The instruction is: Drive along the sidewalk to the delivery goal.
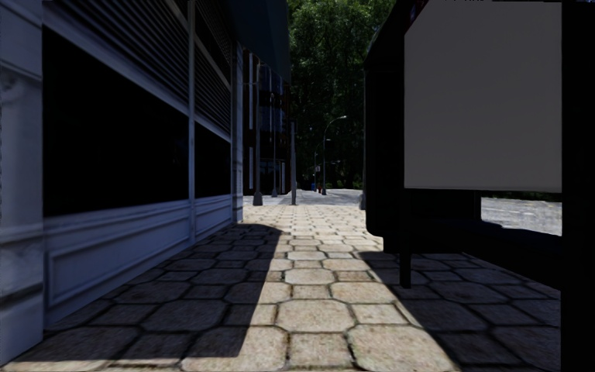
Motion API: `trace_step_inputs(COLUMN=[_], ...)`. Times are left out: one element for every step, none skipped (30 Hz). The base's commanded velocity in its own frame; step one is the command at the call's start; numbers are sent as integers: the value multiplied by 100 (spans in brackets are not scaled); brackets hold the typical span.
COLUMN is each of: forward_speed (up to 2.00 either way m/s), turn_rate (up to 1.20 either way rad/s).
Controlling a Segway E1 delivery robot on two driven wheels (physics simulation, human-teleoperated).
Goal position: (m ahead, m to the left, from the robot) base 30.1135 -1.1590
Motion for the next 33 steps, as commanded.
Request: trace_step_inputs(forward_speed=[200,200,200,200,200,200,200,200,200,200,200,200,200,200,200,200,200,200,200,200,200,200,200,200,200,200,200,200,200,200,200,200,200], turn_rate=[0,0,0,0,0,0,0,0,0,0,0,0,0,0,0,0,0,0,0,0,0,0,0,0,0,0,0,0,0,0,0,0,0])
